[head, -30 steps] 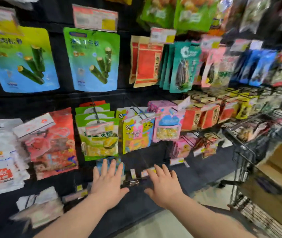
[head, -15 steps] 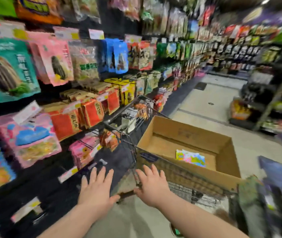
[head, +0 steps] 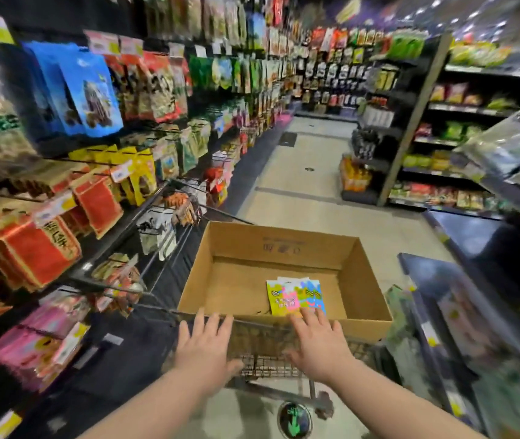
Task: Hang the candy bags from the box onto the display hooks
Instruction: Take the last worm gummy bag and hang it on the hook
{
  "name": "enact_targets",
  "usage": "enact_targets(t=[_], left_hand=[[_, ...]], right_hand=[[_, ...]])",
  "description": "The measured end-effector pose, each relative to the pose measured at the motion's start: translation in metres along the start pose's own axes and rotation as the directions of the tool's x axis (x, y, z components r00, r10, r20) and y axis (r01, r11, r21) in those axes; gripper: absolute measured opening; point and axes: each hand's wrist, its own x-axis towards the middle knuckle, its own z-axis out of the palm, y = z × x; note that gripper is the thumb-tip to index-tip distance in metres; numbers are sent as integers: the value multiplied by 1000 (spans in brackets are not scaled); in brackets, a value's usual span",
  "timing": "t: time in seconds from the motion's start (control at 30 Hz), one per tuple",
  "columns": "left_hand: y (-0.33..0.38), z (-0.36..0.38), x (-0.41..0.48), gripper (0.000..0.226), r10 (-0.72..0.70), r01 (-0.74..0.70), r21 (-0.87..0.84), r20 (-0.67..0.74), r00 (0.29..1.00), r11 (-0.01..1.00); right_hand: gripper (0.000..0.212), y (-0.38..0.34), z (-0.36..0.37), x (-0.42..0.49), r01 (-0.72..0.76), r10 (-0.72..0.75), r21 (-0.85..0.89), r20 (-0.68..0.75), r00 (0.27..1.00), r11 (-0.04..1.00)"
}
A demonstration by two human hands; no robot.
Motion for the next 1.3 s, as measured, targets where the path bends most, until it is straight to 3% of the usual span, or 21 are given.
enact_targets(t=[0.23, 0.5, 0.9, 1.13, 1.3], left_hand=[[-28, -36, 96, 86, 112, -112, 74, 9, 994, 991], [-18, -25, 174, 88, 170, -178, 51, 124, 978, 983], [13, 5, 294, 86, -14, 6, 25, 346, 938, 1000], [60, 48, 350, 81, -16, 23, -8, 485, 874, 1000], [83, 92, 377, 80, -18, 73, -79, 550, 835, 994]], right_hand=[[68, 36, -16, 77, -224, 223, 6, 8, 975, 975], [68, 76, -2, 126, -365, 356, 15, 187, 916, 931], [65, 174, 45, 261, -378, 303, 68, 474, 826, 923], [56, 211, 103, 315, -425, 244, 176, 602, 760, 888], [63, 222, 142, 335, -465, 209, 232, 665, 717, 854]])
